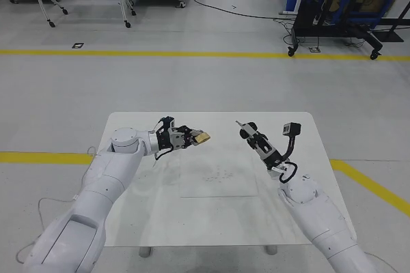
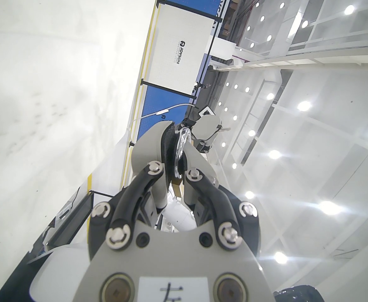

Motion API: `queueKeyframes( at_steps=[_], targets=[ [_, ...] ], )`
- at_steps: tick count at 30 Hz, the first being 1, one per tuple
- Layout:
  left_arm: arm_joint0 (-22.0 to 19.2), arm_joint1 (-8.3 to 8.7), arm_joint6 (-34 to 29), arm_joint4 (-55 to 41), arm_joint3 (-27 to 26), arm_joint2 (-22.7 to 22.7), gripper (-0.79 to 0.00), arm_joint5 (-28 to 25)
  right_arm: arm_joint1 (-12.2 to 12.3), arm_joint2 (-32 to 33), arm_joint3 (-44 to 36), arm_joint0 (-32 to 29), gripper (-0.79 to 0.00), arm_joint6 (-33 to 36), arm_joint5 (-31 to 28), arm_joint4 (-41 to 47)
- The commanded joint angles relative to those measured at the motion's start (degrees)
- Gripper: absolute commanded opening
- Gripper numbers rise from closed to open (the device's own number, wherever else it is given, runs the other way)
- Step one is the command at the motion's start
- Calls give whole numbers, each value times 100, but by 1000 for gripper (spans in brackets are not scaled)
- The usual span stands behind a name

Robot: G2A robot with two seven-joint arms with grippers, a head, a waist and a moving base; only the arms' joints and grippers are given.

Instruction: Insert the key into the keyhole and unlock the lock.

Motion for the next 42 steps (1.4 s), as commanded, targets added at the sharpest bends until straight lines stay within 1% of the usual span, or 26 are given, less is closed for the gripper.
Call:
queueKeyframes(
  at_steps=[1,4,6,8,9,10,13,16,19,22,25,28,32,42],
  targets=[
    [0,0,0,0,0,0,-785,0,0,0,0,0,-785,0,4,0],
    [0,0,0,0,0,0,-785,0,0,0,0,0,-785,0,4,0],
    [35,1,169,4,-118,-24,-785,-36,0,0,0,0,-785,0,4,0],
    [52,11,388,60,-204,-58,-785,-33,-20,-84,-113,-27,-785,71,244,78],
    [65,11,418,59,-239,-66,-785,-19,-35,-152,-150,-38,-785,163,471,208],
    [84,11,440,52,-297,-81,-785,-54,-53,-230,-194,-32,-785,368,846,482],
    [173,19,551,173,-401,-67,-785,-133,-70,-272,-264,-64,-785,700,1415,990],
    [251,28,598,241,-532,-68,-785,-86,-59,-194,-453,-206,-785,829,1829,1246],
    [275,27,671,324,-623,-49,-785,-47,-53,-147,-757,-431,-785,670,2119,1305],
    [293,21,808,451,-690,-16,-785,-58,-62,-180,-1210,-716,-785,587,2683,1620],
    [327,20,934,535,-748,-17,-785,-143,-76,-212,-1522,-862,-785,182,3021,1477],
    [370,26,1044,552,-803,-58,-785,-188,-122,-378,-1672,-903,-785,-115,3150,1338],
    [421,40,1205,657,-902,-97,-785,-250,-193,-523,-1589,-797,-785,-303,3219,1407],
    [528,64,1313,848,-1112,-136,-785,-185,-322,-649,-1251,-513,-785,-401,3360,1640]
  ],
)
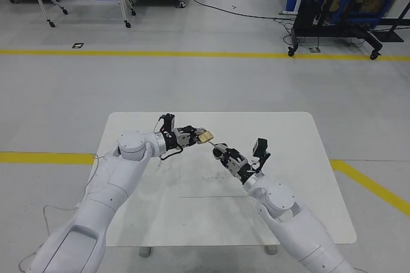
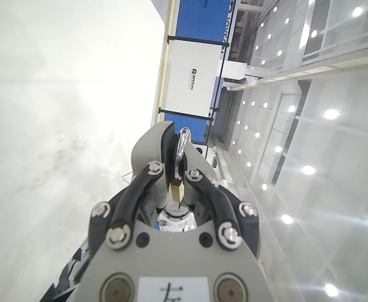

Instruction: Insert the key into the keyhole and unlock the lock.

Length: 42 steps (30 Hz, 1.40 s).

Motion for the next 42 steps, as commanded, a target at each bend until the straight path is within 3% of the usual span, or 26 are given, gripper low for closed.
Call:
queueKeyframes(
  at_steps=[1,14,28,32,34,36,42],
  targets=[
    [10,2,-2,16,-21,-9,-785,21,-15,0,41,30,-785,-36,15,-1],
    [66,2,110,231,-141,-8,-785,1,-118,-22,122,88,-785,-394,128,-195],
    [149,4,305,375,-279,-69,-785,-101,-204,-153,16,20,-785,-188,161,-391],
    [164,3,307,322,-281,-109,-785,-75,-221,-74,-22,-14,-785,-237,-294,-440],
    [163,1,252,231,-254,-137,-785,13,-219,-25,-4,-44,-785,-314,-796,-769],
    [137,-4,154,144,-202,-154,-785,142,-208,9,82,-44,-785,-723,-1278,-1756],
    [57,-51,-260,-221,9,-135,-785,526,-261,-236,364,118,-785,-1593,-1112,-3815]
  ],
)
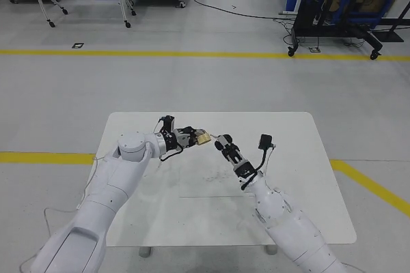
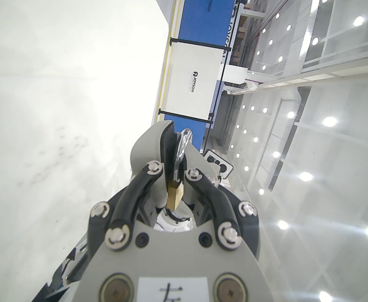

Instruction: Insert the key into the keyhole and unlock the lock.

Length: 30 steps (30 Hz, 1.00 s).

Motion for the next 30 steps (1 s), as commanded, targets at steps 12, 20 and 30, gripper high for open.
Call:
queueKeyframes(
  at_steps=[12,20,30],
  targets=[
    [-342,-147,-479,-501,691,123,-785,343,-106,-105,193,170,-785,-223,430,-977],
    [-437,-198,-462,-501,866,173,-785,307,-113,-25,176,97,-785,-58,439,-1216],
    [-490,-219,-429,-487,967,148,-785,217,-117,165,296,107,-785,614,67,-716]
  ],
)
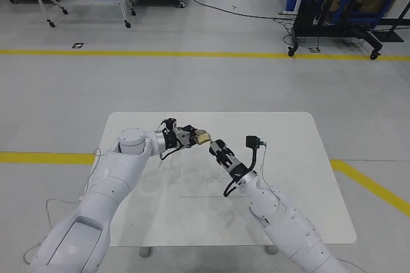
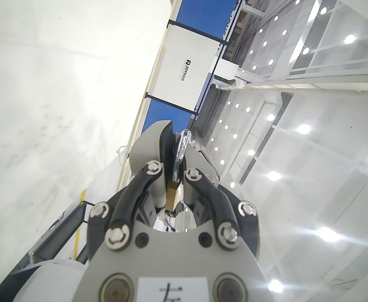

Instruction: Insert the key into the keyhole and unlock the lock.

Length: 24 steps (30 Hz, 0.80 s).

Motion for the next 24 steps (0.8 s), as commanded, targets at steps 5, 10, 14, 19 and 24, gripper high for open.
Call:
queueKeyframes(
  at_steps=[5,10,14,19,24],
  targets=[
    [8,19,226,173,-75,-50,-785,-327,37,425,-66,-163,-785,804,-587,1592],
    [86,61,373,475,-280,-65,-785,-588,84,575,6,-193,-785,2005,-416,2577],
    [159,69,434,597,-414,-44,-785,-571,65,514,112,-85,-785,2296,-151,2837],
    [207,80,454,641,-511,-69,-785,-522,21,416,284,86,-785,2364,43,2989],
    [237,96,432,700,-581,-97,-785,-526,-10,379,441,205,-785,2317,123,3025]
  ],
)
